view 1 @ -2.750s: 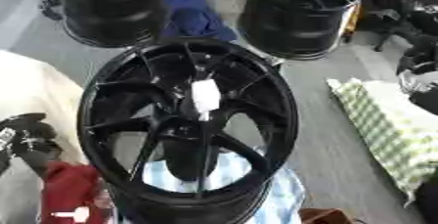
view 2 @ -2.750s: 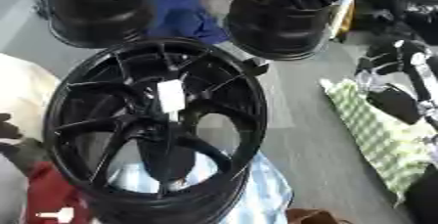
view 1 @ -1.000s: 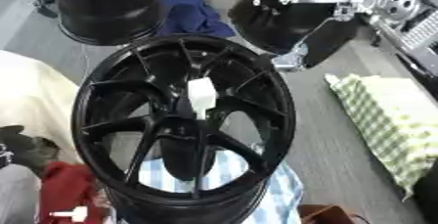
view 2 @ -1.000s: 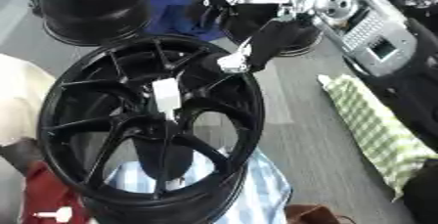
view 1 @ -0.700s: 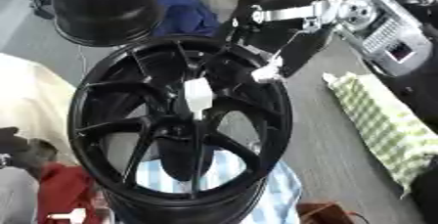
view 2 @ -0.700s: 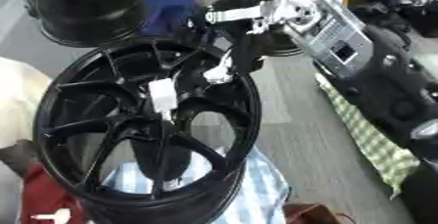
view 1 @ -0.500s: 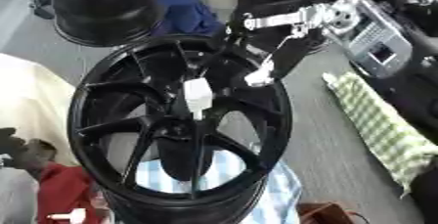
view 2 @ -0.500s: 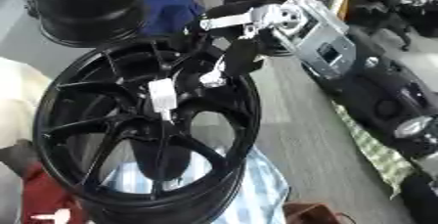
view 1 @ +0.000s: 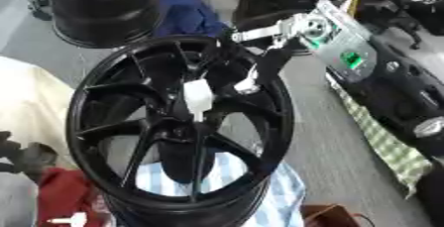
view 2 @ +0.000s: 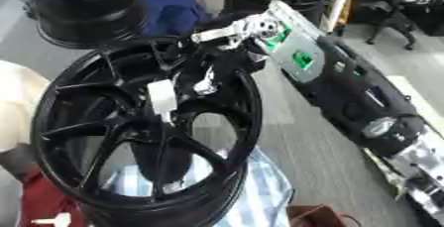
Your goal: Pull the pin out of the wheel hub.
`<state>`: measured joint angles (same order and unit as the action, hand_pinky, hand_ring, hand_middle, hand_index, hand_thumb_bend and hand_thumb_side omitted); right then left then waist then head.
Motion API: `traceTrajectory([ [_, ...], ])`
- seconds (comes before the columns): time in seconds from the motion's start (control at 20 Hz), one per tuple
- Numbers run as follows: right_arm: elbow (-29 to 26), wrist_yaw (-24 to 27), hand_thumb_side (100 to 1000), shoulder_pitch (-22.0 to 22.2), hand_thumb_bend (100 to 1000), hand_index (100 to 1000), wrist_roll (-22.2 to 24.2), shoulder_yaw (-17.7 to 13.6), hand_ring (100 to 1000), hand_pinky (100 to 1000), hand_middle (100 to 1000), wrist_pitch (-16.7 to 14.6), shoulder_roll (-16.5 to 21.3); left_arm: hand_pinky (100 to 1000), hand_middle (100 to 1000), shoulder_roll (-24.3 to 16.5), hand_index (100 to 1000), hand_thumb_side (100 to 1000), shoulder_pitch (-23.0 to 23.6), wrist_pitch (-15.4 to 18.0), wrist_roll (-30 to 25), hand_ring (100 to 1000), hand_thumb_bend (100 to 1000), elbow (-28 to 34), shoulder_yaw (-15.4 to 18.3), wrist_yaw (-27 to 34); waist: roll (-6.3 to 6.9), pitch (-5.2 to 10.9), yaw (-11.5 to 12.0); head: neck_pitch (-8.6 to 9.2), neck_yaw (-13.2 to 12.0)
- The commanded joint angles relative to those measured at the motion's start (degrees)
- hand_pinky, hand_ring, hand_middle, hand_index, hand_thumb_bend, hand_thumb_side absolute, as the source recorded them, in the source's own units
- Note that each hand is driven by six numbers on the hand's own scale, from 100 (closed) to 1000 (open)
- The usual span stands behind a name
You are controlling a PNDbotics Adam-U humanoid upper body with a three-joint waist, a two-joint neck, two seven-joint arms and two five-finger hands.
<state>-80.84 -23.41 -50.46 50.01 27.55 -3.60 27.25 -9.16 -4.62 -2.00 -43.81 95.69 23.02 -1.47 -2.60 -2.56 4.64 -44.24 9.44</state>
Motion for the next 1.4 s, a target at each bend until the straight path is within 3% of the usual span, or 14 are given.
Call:
traceTrajectory([
  [0.05, 0.5, -1.2, 452, -1.7, 313, 957, 0.8, -0.4, 889, 825, 915, -0.4, -0.2, 640, 671, -0.8, 838, 736, -0.7, 0.0, -0.1, 754, 100, 0.8, 0.2, 0.3, 0.38, 0.8, 0.1, 0.12, 0.4],
  [0.7, 4.6, -4.9, 464, -1.9, 309, 929, 2.0, 0.2, 873, 817, 879, -1.4, -3.6, 640, 665, -0.7, 839, 736, -0.8, -0.1, -0.3, 751, 100, 0.8, 0.0, 0.5, 0.55, 0.96, 0.5, 0.12, 0.8],
  [1.4, 7.9, -8.8, 452, -1.4, 306, 820, 1.2, -0.3, 806, 785, 717, -3.4, -6.3, 642, 664, -0.5, 840, 737, -1.0, -0.3, -0.5, 752, 100, 0.9, 0.0, 0.6, 0.59, 1.02, 1.3, 0.12, 1.1],
])
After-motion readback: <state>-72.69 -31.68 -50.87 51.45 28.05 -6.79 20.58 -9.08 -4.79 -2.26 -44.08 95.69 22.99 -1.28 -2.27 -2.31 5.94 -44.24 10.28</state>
